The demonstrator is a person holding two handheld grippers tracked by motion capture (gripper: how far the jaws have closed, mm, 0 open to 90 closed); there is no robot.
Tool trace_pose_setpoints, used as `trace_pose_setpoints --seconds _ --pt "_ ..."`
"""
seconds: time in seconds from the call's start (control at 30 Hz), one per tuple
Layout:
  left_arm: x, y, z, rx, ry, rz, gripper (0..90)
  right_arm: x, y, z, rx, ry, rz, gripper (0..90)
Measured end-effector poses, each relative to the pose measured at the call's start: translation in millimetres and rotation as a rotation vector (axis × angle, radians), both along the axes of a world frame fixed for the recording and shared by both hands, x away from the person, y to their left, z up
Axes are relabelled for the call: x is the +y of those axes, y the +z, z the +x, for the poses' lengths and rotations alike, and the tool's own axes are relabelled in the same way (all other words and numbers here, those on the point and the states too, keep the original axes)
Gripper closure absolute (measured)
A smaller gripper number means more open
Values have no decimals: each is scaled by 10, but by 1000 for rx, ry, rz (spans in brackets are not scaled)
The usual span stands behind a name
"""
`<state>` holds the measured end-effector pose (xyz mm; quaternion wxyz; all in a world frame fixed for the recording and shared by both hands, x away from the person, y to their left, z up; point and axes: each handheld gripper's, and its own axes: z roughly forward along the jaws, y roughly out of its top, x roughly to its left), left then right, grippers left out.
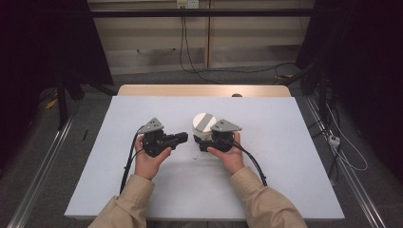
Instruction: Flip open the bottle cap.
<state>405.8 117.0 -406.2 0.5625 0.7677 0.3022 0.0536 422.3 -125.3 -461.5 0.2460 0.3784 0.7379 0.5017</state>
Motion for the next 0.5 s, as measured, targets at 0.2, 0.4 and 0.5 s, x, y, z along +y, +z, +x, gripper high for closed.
trace_pose_setpoints --seconds 0.2,0.4,0.5 --pt "-30 -6 21 3 0 20 900 1 -2 0 3 -1 -1 187" --pt "-94 21 38 -6 -1 29 900 6 -4 0 3 -1 -6 187" --pt "-122 20 63 4 7 40 900 4 -4 3 5 -1 -5 187"
